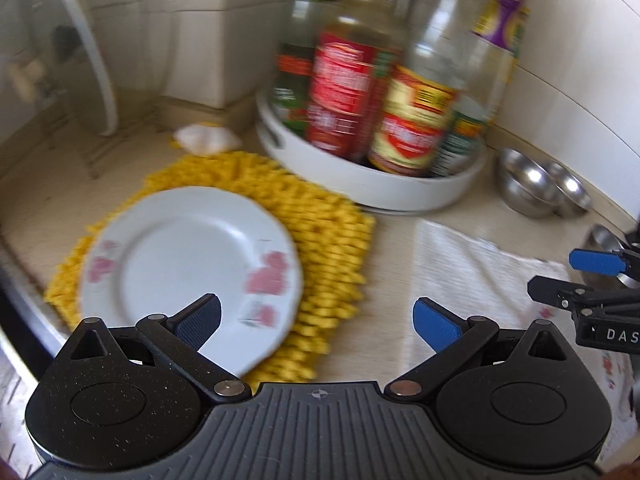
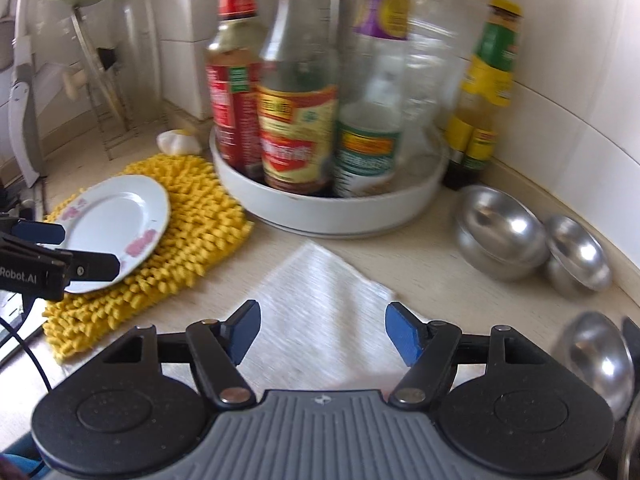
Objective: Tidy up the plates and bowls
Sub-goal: 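Move the right gripper to the plate on the yellow mat, then grasp the rim of the pink-flower plate with the right gripper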
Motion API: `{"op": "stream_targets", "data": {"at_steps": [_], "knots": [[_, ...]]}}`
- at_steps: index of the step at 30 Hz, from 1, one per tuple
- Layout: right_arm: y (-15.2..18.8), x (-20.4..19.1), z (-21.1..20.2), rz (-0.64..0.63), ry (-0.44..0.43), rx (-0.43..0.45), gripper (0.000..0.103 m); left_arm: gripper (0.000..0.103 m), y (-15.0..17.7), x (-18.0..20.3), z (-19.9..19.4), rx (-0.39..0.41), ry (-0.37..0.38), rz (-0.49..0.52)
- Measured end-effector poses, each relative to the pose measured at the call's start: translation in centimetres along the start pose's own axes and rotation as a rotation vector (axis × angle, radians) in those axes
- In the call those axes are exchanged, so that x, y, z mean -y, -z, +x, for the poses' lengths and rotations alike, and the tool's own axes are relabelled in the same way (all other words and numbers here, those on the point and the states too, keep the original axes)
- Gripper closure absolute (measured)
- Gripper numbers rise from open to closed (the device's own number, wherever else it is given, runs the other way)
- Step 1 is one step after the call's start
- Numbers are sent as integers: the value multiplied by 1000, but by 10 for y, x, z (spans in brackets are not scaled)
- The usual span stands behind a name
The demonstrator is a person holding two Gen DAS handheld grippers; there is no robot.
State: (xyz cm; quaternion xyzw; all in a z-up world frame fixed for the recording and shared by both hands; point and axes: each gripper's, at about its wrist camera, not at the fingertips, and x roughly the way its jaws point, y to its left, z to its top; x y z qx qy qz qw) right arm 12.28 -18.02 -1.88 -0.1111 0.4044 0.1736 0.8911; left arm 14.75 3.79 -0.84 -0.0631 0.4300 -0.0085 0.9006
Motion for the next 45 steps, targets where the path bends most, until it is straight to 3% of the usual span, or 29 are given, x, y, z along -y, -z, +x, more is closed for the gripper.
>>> {"op": "stream_targets", "data": {"at_steps": [18, 40, 45], "knots": [[-41, -62, 53, -62, -108, -30, 27, 0, -4, -83, 3, -16, -121, -112], [-74, -122, 114, -140, -221, -108, 27, 0, -5, -117, 34, -100, -133, -137], [-73, -124, 122, -129, -244, -133, 33, 0, -4, -118, 42, -116, -126, -129]]}}
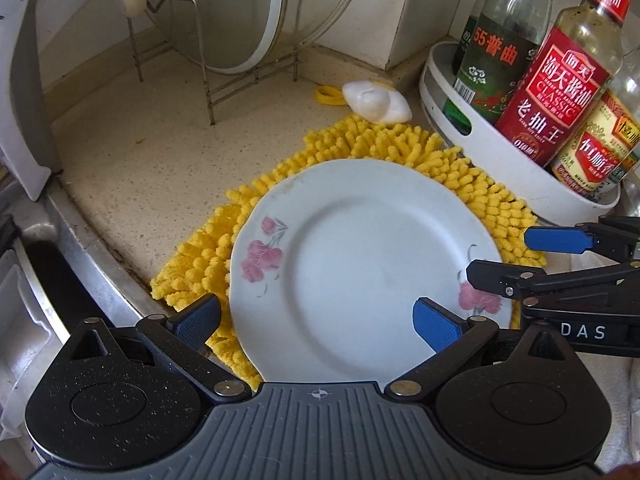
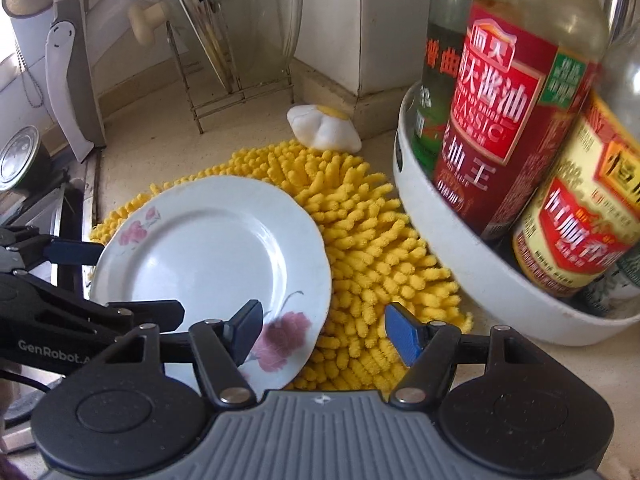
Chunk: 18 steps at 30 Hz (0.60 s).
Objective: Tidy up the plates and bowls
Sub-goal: 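Grasp the rim of the pink-flower plate with the right gripper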
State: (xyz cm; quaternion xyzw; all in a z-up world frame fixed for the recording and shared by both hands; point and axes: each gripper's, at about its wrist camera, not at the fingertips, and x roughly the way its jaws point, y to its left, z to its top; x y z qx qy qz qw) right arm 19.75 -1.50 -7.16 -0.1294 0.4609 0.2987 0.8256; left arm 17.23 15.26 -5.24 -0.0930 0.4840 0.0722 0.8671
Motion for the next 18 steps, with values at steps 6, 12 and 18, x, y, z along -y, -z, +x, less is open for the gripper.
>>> {"op": "stream_targets", "data": {"at_steps": [6, 12, 18], "knots": [[-1, 4, 9, 35, -56, -6, 39, 0, 0, -3, 8, -13, 7, 4], [-1, 8, 9, 38, -56, -7, 40, 0, -3, -1, 14, -21, 33, 12], [3, 5, 7, 69, -41, -3, 40, 5, -3, 4, 11, -9, 27, 39]]}}
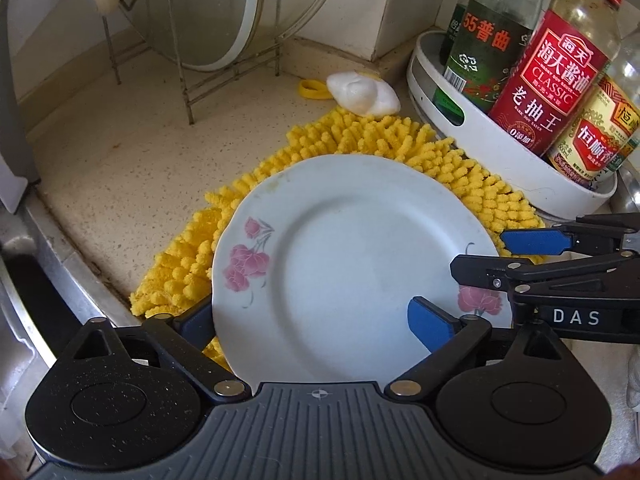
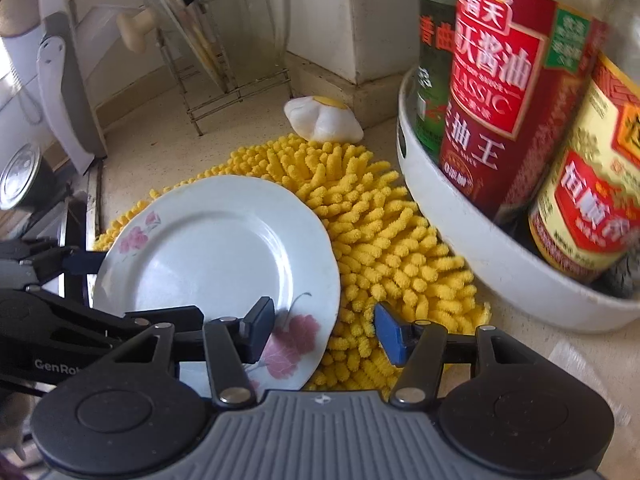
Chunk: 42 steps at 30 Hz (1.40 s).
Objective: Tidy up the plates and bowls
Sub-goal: 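Grasp the rim of the pink-flower plate with the right gripper, then lift the pink-flower plate and carry it toward the plate stack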
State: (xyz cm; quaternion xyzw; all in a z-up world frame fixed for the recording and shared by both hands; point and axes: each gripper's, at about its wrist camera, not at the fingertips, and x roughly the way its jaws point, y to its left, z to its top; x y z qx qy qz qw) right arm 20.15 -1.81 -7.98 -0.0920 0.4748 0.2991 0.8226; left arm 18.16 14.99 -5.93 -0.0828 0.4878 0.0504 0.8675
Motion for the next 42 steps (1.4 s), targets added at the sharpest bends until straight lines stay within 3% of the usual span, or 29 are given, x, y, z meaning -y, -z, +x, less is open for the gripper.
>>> {"op": "stream_targets", "data": {"at_steps": [10, 13, 14, 15, 24, 25, 26, 27, 30, 33, 35, 38, 42], "knots": [[5, 6, 2, 33, -40, 13, 38, 8, 2, -1, -3, 18, -8, 2], [5, 2, 1, 10, -22, 20, 46, 7, 4, -4, -1, 26, 11, -2], [5, -1, 0, -1, -31, 24, 55, 6, 4, -5, -1, 29, 14, 1], [5, -4, -2, -12, -38, 26, 57, 6, 3, -4, -1, 28, 13, 1], [9, -6, -14, 17, -15, 41, 59, 8, 5, 2, -8, 45, -1, 26], [10, -6, -17, 22, -20, 50, 69, 8, 5, 2, -9, 48, 1, 25], [10, -6, -23, 27, -83, 67, 88, 8, 5, 2, -10, 51, 5, 25], [9, -8, -28, 42, -144, 67, 89, 8, 5, 2, -12, 56, 10, 26], [6, -23, -32, -27, -19, 68, 84, 15, 2, 7, -20, 70, 13, 50], [11, -8, -33, 51, -44, 56, 81, 10, -1, 11, -10, 17, -10, 71], [14, 1, -35, 81, -10, 62, 80, 9, 1, 3, -7, 6, 13, 36], [18, 10, -28, 104, 34, 36, 69, 9, 1, -1, -11, 13, 14, 36], [20, 8, -19, 125, -51, 15, 63, 5, -2, 6, -11, 30, 5, 77]]}}
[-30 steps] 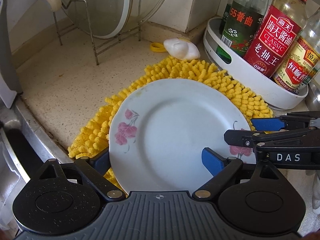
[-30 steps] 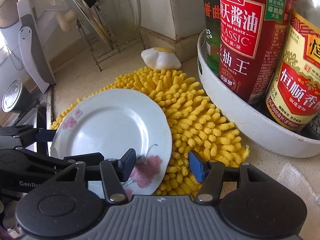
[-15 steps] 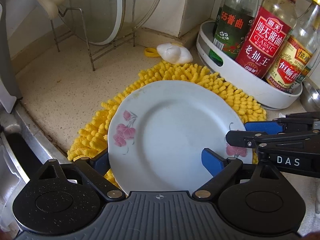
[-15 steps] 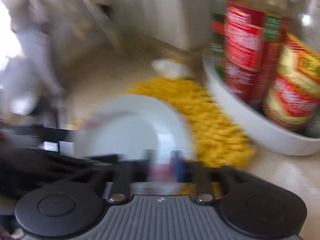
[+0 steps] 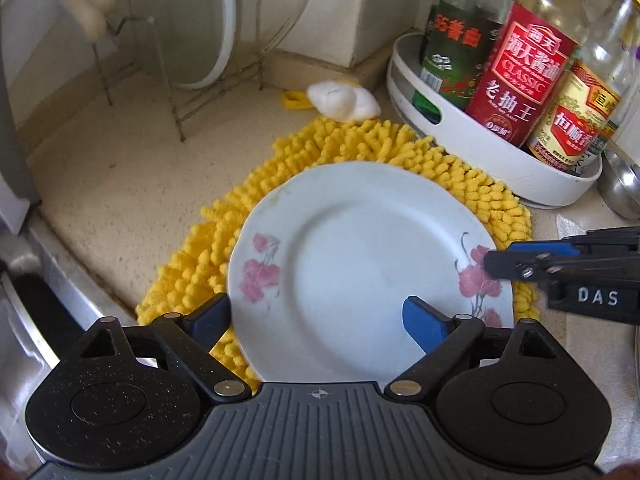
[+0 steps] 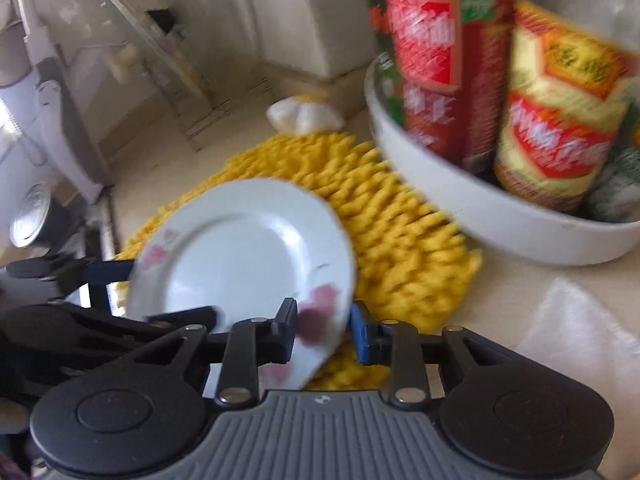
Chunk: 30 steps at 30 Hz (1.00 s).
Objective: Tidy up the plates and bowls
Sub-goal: 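Lift the pink-flower plate and carry it toward the plate stack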
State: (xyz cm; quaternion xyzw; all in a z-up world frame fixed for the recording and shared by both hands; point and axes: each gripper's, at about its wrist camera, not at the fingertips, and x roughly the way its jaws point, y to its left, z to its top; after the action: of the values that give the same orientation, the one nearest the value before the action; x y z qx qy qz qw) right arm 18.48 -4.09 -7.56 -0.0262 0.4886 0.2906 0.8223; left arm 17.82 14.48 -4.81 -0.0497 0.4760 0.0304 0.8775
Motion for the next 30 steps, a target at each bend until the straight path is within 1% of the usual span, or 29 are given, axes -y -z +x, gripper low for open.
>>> {"op": "stream_targets", "data": {"at_steps": [1, 3, 6, 9, 10, 12, 14, 17, 23, 26, 27, 29, 30], "knots": [[1, -1, 2, -7, 8, 16, 63, 4, 0, 2, 3, -4, 0, 16], [0, 1, 3, 5, -10, 15, 62, 3, 0, 5, 8, 3, -6, 41], [-3, 1, 5, -8, -11, 13, 63, 2, -5, 1, 12, -5, 23, 43], [-5, 10, 7, 48, -47, 7, 64, 0, -5, 1, 17, 25, 34, 71], [-4, 9, 6, 55, -40, 5, 64, 0, -6, 1, 18, 21, 39, 57], [-2, 6, 1, 64, -27, 6, 64, 1, -6, 6, 13, 24, 24, 68], [-1, 6, -4, 82, -28, 6, 64, 2, -4, 7, 9, 31, 21, 81], [1, 6, -14, 102, -29, 23, 64, 2, -4, 8, 4, 27, 23, 76], [10, 6, -40, 119, 10, 67, 64, 2, -6, 15, -7, 40, 64, 64], [19, 13, -41, 132, 52, 45, 64, 2, -5, 24, -10, 51, 89, 97], [21, 17, -37, 146, 59, 33, 64, 2, -3, 28, -8, 44, 100, 115], [26, 21, -31, 158, 70, 10, 64, 3, -1, 36, 2, 13, 98, 140], [29, 21, -30, 158, 59, 14, 64, 3, 0, 37, 6, 1, 102, 142]]}}
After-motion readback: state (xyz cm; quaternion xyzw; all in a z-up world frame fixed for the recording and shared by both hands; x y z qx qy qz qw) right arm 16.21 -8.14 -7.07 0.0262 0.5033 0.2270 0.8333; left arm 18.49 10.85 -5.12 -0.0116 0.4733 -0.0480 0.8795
